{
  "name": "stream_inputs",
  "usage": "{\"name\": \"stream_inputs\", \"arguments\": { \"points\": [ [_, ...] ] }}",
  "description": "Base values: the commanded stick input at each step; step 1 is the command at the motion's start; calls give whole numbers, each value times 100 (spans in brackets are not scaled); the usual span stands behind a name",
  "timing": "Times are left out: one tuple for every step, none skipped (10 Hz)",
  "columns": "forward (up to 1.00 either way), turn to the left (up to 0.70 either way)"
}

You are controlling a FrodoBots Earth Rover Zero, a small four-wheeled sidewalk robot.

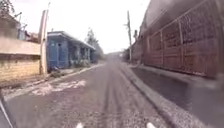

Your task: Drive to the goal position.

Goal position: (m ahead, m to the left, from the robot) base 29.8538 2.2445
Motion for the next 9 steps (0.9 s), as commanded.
{"name": "stream_inputs", "arguments": {
  "points": [
    [70,1],
    [70,1],
    [70,1],
    [70,1],
    [70,1],
    [70,1],
    [70,1],
    [70,1],
    [70,1]
  ]
}}
